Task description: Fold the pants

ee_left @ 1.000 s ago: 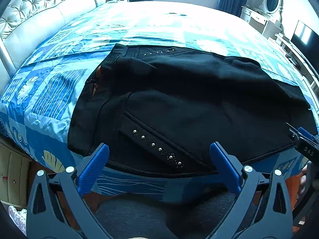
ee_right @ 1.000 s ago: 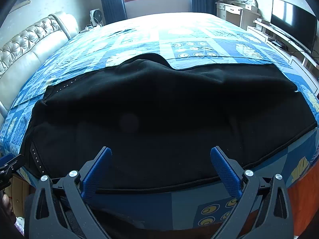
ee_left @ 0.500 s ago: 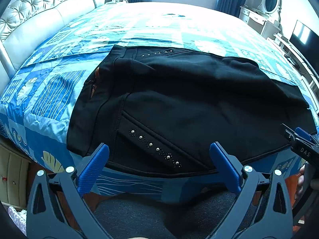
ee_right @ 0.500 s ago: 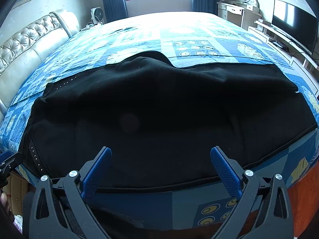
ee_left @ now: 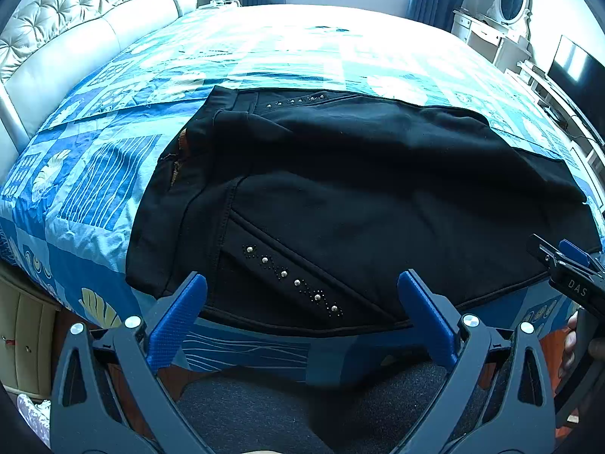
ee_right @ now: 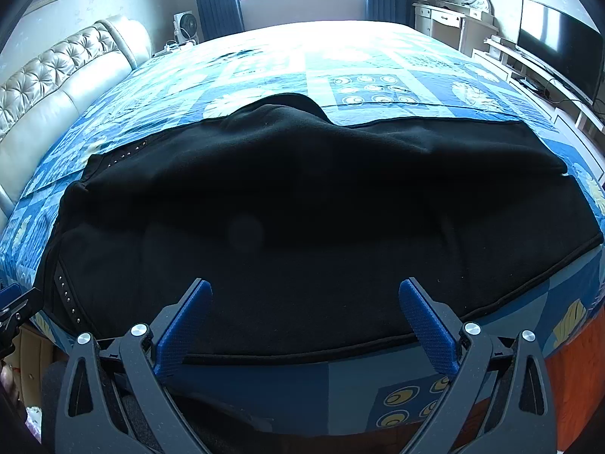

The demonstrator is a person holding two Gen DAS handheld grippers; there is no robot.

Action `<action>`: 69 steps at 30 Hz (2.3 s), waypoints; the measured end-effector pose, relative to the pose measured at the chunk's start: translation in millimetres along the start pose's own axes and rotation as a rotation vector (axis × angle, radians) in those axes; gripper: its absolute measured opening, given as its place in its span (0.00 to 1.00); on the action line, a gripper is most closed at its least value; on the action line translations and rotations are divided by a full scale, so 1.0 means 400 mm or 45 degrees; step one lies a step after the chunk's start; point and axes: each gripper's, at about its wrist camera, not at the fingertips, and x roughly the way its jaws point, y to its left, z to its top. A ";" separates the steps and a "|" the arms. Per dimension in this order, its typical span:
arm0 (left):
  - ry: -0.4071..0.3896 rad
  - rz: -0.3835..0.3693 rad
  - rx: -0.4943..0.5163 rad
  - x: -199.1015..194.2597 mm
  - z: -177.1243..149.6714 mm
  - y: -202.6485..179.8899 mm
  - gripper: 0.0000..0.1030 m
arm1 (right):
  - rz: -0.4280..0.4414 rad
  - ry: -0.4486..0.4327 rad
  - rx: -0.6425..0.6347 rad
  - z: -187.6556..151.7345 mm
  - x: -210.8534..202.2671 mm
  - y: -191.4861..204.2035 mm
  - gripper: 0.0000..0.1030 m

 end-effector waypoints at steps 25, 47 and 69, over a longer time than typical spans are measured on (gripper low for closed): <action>0.000 -0.002 0.010 0.002 -0.004 -0.007 0.98 | 0.003 0.009 -0.009 -0.006 0.005 0.006 0.96; 0.093 -0.178 0.005 0.047 0.063 0.155 0.98 | 0.475 0.007 -0.199 0.173 0.008 0.007 0.96; 0.238 -0.325 0.129 0.555 0.559 0.394 0.62 | 0.757 0.487 -0.429 0.537 0.502 0.069 0.94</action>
